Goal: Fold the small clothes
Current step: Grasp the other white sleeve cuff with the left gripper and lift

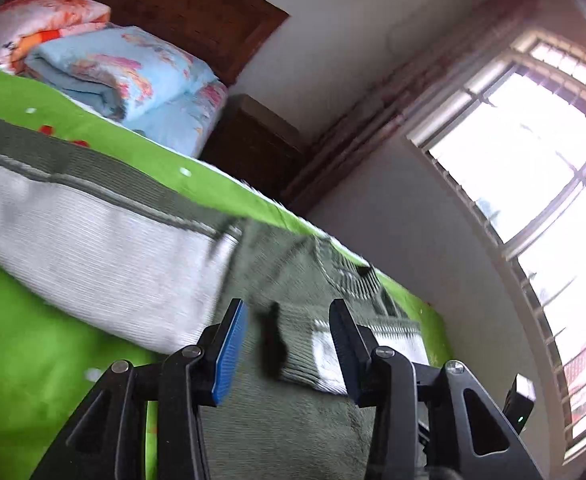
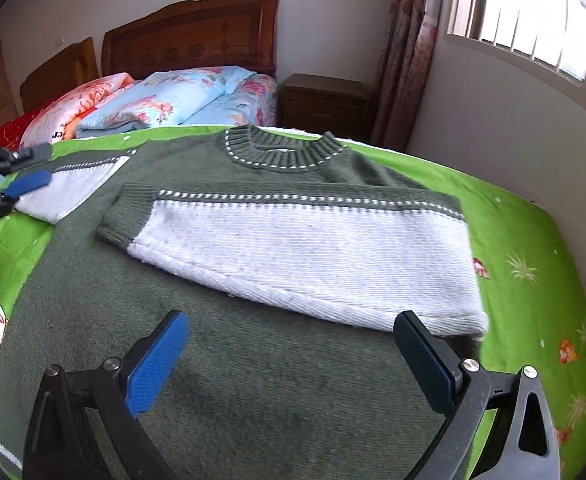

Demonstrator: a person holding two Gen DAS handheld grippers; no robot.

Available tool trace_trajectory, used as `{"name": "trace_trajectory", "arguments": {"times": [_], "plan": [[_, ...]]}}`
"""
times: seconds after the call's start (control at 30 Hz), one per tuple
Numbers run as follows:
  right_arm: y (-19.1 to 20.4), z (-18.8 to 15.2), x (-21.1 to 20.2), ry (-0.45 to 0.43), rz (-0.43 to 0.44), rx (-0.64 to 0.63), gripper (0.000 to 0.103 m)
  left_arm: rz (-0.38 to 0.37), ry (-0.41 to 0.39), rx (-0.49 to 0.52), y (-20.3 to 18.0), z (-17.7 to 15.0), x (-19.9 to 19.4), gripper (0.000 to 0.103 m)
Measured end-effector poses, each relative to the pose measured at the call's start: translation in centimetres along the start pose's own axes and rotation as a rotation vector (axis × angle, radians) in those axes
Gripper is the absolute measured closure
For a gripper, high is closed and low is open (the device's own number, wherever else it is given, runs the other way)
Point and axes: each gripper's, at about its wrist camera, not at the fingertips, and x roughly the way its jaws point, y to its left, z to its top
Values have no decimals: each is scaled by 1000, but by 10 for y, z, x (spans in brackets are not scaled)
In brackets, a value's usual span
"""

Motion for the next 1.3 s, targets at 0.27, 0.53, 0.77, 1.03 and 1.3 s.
{"name": "trace_trajectory", "arguments": {"times": [0.27, 0.53, 0.77, 1.03, 1.3], "plan": [[4, -12, 28, 13, 7, 30, 0, 187, -267, -416, 188, 61, -101, 68], [-1, -10, 34, 21, 31, 58, 0, 251, -191, -488, 239, 71, -80, 71], [-1, -11, 36, 26, 39, 59, 0, 247, -226, -549, 258, 75, -62, 79], [-5, -12, 34, 15, 59, 74, 0, 290, -405, -349, 188, 83, -84, 94], [-35, -17, 6, -91, 114, 219, 0, 149, -396, 131, -12, 74, -65, 94]]}}
